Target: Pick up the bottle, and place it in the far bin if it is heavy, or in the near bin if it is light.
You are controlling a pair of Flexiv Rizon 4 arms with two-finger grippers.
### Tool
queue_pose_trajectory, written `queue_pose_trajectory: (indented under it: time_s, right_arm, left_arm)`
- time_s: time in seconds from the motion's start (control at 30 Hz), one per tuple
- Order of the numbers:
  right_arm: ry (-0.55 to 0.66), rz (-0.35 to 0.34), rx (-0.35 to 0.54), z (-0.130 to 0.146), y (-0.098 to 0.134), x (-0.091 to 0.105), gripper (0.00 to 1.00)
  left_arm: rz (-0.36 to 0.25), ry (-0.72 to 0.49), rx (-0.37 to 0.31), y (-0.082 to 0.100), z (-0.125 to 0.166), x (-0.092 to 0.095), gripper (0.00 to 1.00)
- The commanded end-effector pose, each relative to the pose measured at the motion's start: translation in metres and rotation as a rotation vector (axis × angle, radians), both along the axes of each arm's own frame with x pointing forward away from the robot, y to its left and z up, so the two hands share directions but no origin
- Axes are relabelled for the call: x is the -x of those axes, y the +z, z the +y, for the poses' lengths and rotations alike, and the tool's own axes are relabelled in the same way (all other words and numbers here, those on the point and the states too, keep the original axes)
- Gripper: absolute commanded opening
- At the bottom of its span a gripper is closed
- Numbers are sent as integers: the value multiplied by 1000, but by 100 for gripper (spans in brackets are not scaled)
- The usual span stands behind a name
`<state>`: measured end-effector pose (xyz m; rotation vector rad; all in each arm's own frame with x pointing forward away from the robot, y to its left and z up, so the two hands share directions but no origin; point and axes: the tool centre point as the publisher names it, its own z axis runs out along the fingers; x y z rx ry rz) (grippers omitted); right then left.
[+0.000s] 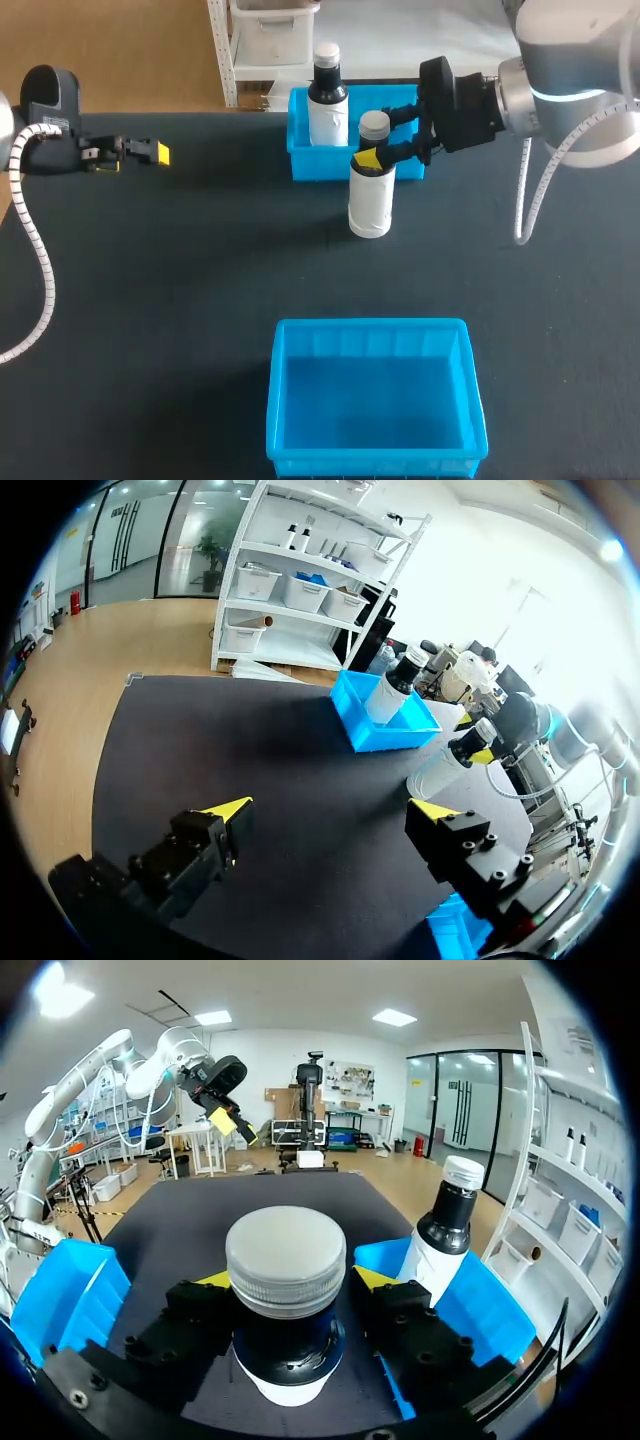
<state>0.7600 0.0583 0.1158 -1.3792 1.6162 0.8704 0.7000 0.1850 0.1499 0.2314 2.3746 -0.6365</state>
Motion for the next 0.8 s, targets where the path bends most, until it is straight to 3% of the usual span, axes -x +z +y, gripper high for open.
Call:
queue_pose_trajectory:
  time_s: [0.03,0.1,0.37,0.5,0.53,0.6,0.8]
  right_arm:
    - [2,2,1,-1,1,1,56]
    - [3,2,2,-1,1,2,49]
    - [8,4,6,-2,3,5,48]
    - [10,3,8,-2,4,7,31]
    - [10,2,8,-2,4,8,24]
    - [13,2,10,-1,5,9,0]
    - [19,-2,12,1,8,12,0]
  left_arm:
    - [0,0,0,0,0,0,100]
    - [0,0,0,0,0,0,100]
    - [0,0,0,0,0,0,100]
    - [0,0,0,0,0,0,100]
    - [0,0,0,0,0,0,100]
    - [0,0,0,0,0,0,100]
    - [0,0,0,0,0,0,100]
